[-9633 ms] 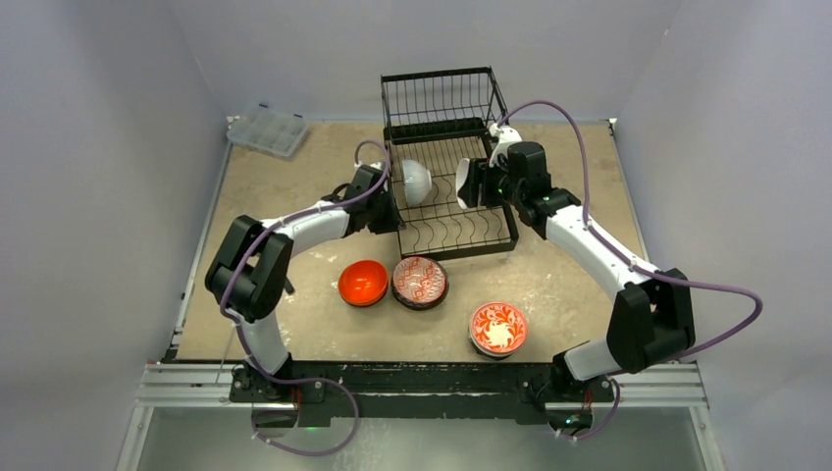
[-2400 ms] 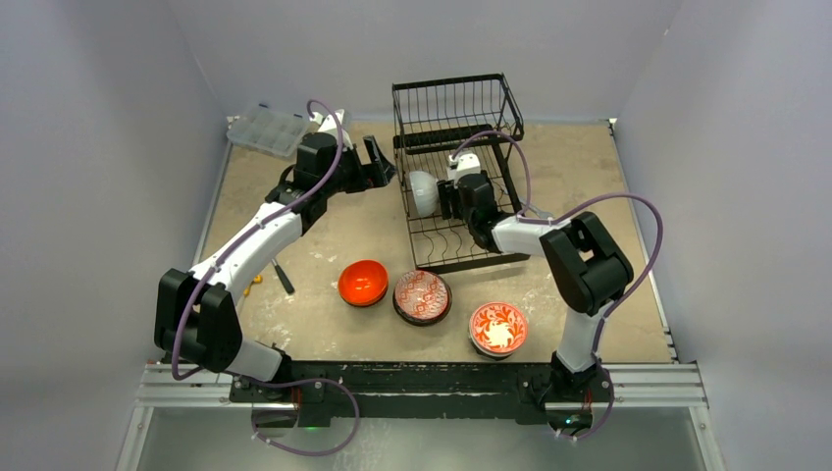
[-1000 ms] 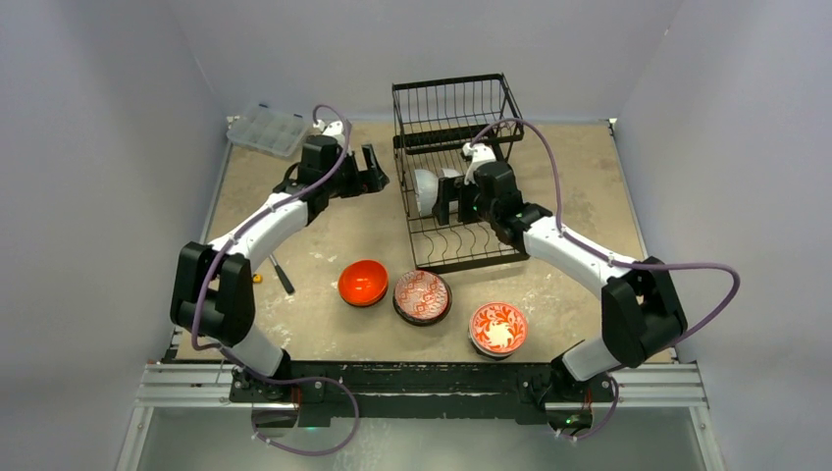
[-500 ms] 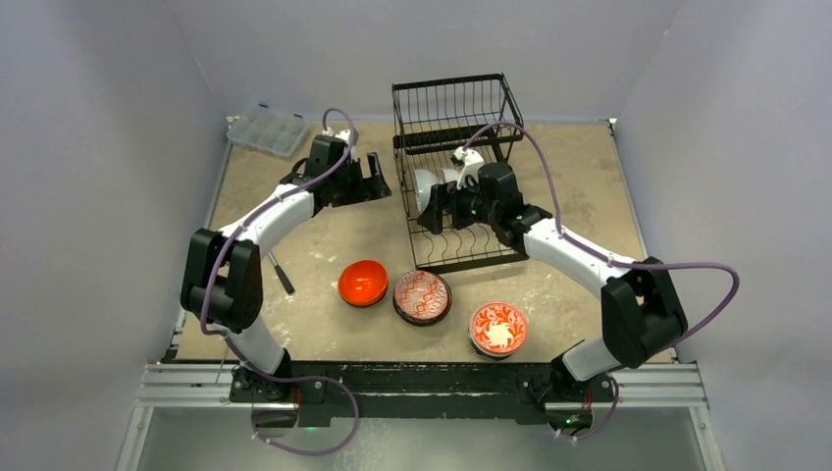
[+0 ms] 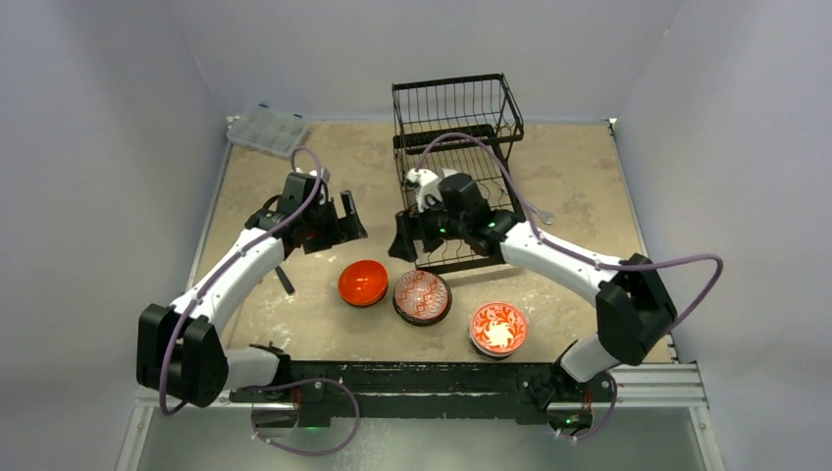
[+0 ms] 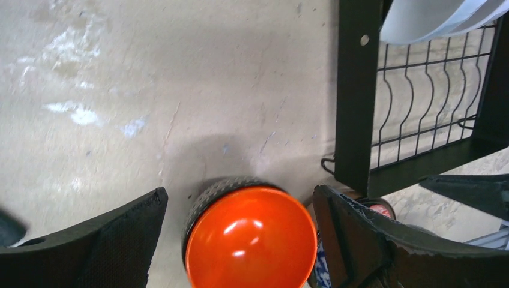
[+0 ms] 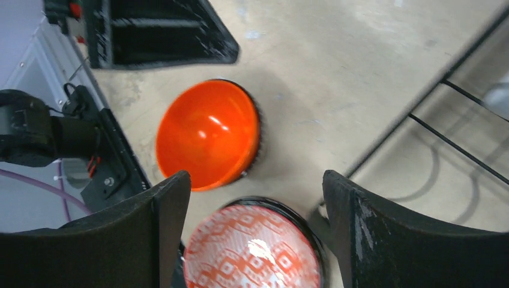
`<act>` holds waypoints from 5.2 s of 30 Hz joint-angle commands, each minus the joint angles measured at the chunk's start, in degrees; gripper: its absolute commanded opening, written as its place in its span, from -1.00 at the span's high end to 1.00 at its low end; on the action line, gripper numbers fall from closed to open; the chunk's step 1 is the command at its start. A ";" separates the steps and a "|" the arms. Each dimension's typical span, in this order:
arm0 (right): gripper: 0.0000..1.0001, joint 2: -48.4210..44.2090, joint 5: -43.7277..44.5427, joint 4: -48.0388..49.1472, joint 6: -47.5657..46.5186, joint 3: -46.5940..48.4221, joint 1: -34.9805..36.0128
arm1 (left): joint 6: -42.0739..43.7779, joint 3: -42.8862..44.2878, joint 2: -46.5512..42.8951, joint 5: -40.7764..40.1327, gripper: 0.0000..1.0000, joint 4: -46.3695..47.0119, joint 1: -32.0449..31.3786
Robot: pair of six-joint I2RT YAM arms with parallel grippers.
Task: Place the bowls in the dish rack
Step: Pick up the bowl from the center of the board, then pick up the bowl from the dish rack.
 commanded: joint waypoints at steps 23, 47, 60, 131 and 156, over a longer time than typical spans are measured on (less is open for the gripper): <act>0.59 22.71 10.08 -16.52 -6.71 23.44 11.63 | -0.40 -1.25 -3.82 -10.36 -0.77 -6.68 0.15; 1.00 18.76 12.96 -19.52 -6.77 30.24 10.34 | 2.75 -1.43 -7.53 -1.84 -0.69 -2.98 0.14; 1.00 16.78 15.08 -21.18 -6.92 30.35 9.01 | 4.03 -5.97 -6.60 8.22 -0.33 -1.00 0.11; -0.98 -4.53 -28.54 22.89 29.39 -10.30 -13.47 | -14.45 -12.93 -3.05 14.43 1.00 42.80 -8.44; -0.97 -4.08 -28.00 28.71 33.97 -12.67 -12.98 | -14.66 -13.56 -5.59 13.10 1.00 44.78 -10.92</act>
